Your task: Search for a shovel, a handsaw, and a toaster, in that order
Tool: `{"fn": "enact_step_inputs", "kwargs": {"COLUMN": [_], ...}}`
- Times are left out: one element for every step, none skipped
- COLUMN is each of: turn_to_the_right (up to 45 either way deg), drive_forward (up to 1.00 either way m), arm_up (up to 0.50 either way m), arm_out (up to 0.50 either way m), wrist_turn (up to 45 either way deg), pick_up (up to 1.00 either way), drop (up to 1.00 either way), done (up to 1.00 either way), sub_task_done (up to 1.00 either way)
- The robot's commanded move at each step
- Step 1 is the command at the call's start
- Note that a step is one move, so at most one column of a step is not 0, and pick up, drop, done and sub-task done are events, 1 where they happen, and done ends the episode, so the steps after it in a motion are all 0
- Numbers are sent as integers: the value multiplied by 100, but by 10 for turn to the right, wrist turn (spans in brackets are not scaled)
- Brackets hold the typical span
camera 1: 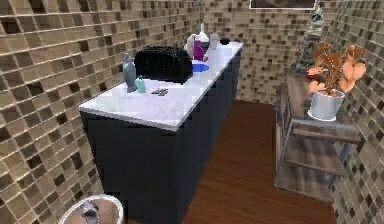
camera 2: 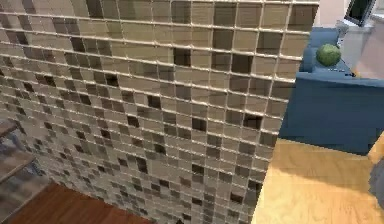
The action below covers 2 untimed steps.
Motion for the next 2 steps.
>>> {"fn": "enact_step_inputs", "kwargs": {"turn_to_the_right": [0, -90], "drive_forward": [50, 0], "arm_up": [0, 0], "arm_out": [0, 0], "wrist_turn": [0, 0], "pick_up": [0, 0], "drop": [0, 0], "done": [0, 0], "sub_task_done": [0, 0]}}
